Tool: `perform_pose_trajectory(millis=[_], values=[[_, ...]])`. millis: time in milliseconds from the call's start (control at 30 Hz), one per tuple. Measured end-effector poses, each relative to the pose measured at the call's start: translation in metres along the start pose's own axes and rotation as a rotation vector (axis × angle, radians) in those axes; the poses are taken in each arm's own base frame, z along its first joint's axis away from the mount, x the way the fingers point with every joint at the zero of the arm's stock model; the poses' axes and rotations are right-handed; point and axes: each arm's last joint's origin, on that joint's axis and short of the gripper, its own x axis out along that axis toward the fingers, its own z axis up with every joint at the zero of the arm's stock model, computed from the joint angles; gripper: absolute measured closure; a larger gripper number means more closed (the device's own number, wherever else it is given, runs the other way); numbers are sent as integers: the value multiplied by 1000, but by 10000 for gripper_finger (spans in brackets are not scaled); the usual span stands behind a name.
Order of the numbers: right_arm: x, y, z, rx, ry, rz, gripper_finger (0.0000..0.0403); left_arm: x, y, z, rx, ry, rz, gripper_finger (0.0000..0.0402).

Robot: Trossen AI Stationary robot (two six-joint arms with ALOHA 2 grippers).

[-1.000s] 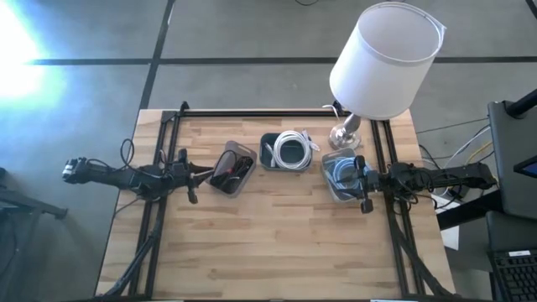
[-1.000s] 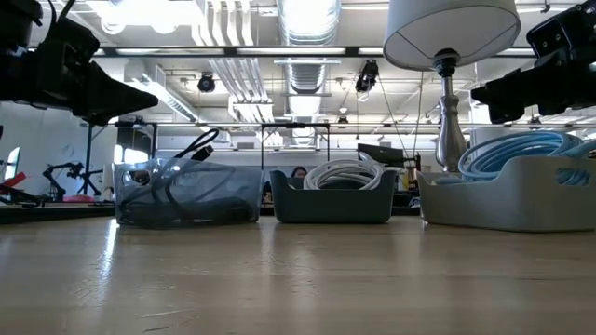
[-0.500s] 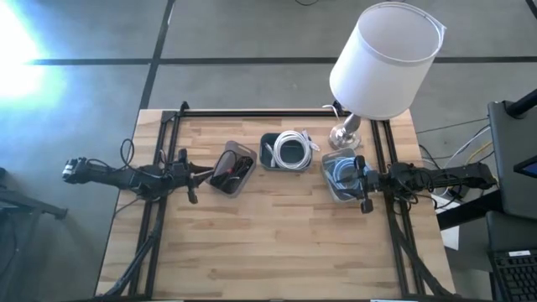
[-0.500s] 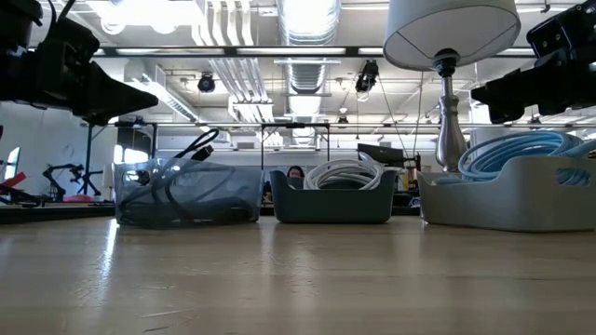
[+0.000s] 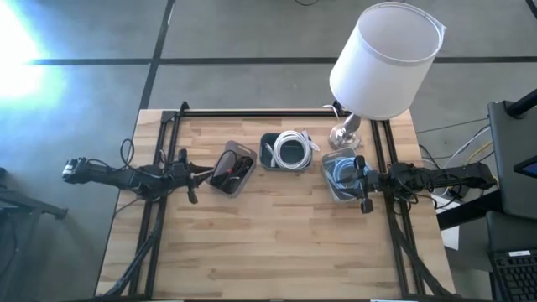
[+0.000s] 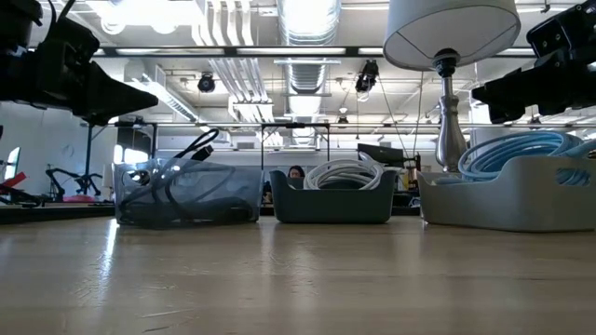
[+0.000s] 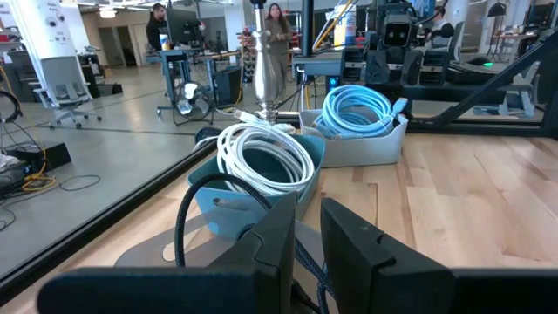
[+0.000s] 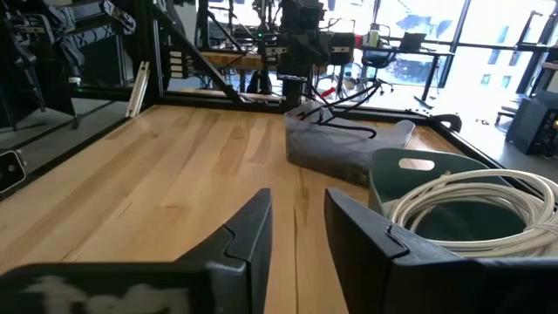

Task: Sort HDMI cables
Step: Return to Home Position

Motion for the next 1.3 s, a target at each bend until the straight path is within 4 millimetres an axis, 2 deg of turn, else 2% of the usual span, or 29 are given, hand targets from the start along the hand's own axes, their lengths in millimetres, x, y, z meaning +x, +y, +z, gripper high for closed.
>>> perform_pose_trajectory(millis=[667,1300], values=[[0,0,0,0,0,0,293,0,0,0,0,0,0,339],[0,0,0,0,0,0,322,0,0,0,0,-1,0,339]])
